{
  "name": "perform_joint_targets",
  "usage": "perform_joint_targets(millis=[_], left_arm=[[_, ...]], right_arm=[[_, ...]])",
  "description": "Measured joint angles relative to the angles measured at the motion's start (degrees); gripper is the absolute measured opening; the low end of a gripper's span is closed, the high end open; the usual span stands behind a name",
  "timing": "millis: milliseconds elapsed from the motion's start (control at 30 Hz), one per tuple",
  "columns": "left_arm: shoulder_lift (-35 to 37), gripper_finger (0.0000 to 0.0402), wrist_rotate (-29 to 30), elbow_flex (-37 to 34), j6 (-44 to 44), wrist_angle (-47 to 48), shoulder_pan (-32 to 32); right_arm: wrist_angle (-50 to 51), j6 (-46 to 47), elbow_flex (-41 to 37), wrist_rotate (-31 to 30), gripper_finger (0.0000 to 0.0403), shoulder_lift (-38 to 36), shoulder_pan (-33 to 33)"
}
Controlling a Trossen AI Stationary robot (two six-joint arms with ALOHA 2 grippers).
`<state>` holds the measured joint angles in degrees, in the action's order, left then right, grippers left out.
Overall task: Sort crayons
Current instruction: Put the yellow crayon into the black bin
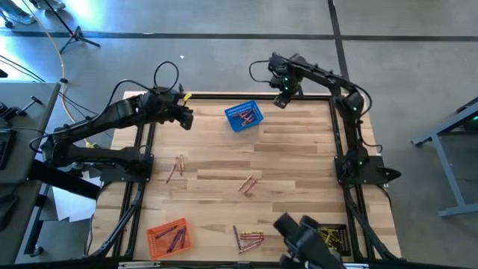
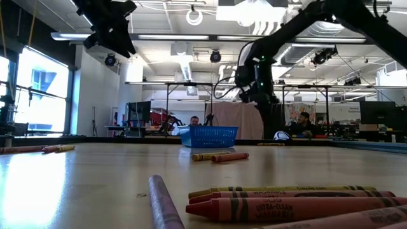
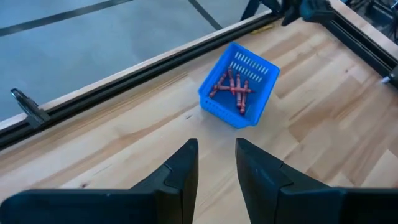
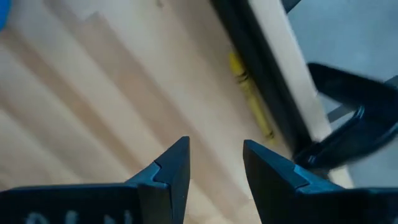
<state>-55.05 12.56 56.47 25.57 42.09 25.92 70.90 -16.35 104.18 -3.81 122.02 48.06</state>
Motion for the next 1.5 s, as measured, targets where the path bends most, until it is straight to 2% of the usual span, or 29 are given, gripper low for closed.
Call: perform_joint_targets(millis=[233, 800, 933, 1200, 1367, 1500], left_arm=[[0.0, 0.0094, 1.2, 0.0, 2.8, 0.0, 0.0], [0.0, 0.0094, 3.1, 0.0, 4.9, 0.0, 0.0], [0.0, 0.0094, 3.1, 0.0, 5.8, 0.0, 0.0], [0.0, 0.0094, 3.1, 0.0, 5.9, 0.0, -0.1], [0.0, 0.0094, 3.1, 0.0, 5.9, 0.0, -0.1], [0.0, 0.0094, 3.1, 0.0, 5.8, 0.1, -0.1]], right_arm=[[0.5, -1.7, 5.7, 0.1, 0.0134, 6.6, 2.1], [-1.5, -1.0, 5.6, 1.5, 0.0133, 8.2, 2.2], [-1.8, 6.4, 5.6, 1.9, 0.0133, 8.8, 2.0], [-3.7, 31.1, 5.6, 0.9, 0.0133, 9.0, 1.6], [-4.9, 40.8, 5.6, -2.1, 0.0133, 9.0, 1.1], [-5.7, 44.7, 5.6, -3.3, 0.0133, 9.0, 0.2]])
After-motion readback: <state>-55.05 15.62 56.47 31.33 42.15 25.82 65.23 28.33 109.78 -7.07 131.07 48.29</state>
